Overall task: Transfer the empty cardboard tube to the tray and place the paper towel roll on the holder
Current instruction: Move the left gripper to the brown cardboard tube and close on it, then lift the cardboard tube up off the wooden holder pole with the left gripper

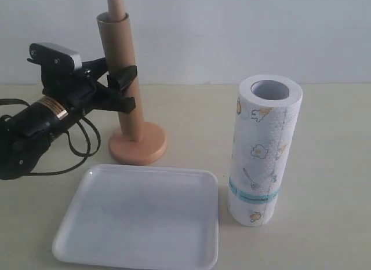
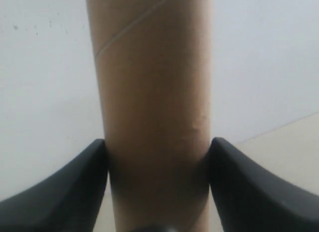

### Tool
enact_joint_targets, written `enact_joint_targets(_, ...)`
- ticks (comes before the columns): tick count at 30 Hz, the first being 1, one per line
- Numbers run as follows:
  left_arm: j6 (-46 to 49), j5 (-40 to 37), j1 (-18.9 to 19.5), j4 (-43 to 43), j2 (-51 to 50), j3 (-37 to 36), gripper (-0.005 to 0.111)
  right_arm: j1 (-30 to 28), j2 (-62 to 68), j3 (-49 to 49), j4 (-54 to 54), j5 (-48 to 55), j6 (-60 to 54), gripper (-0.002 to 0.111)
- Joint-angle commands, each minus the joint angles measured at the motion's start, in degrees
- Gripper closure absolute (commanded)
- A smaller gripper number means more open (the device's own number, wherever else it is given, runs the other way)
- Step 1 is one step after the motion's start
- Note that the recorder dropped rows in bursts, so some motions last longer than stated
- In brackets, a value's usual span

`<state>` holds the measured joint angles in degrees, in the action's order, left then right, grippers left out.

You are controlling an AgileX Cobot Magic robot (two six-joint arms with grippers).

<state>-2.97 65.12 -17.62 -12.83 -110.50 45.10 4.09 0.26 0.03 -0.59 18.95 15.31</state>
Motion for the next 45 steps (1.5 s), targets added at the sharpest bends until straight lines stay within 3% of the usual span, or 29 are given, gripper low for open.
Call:
enact_joint_targets(1,-0.58,0.67,-0.16,0.16,3.78,0.30,0.103,-0.15,-0.26,-0.03,-0.04,-0.26,-0.09,0.106)
enact_joint_targets(4,-1.45,-1.66,-0.16,-0.69,6.23,1.01,0.103,-0.15,-0.26,-0.03,-0.04,-0.26,-0.09,0.106)
enact_joint_targets(7,-5.28,-9.93,-0.27,-7.13,10.27,4.60,0.103,-0.15,-0.26,-0.03,-0.04,-0.26,-0.09,0.106)
enact_joint_targets(18,-10.77,-14.59,-0.27,-7.49,22.48,10.13,0.103,-0.15,-0.26,-0.03,-0.04,-0.45,-0.09,0.106)
enact_joint_targets(31,-12.66,-15.91,-0.27,-7.60,32.75,11.12,0.103,-0.15,-0.26,-0.03,-0.04,-0.45,-0.09,0.106)
enact_joint_targets(40,-12.66,-20.29,-0.27,-7.60,38.48,11.12,0.103,-0.15,-0.26,-0.03,-0.04,-0.45,-0.09,0.106)
enact_joint_targets(45,-10.93,-28.05,-0.27,-8.05,42.20,11.12,0.103,-0.15,-0.26,-0.03,-0.04,-0.45,-0.09,0.106)
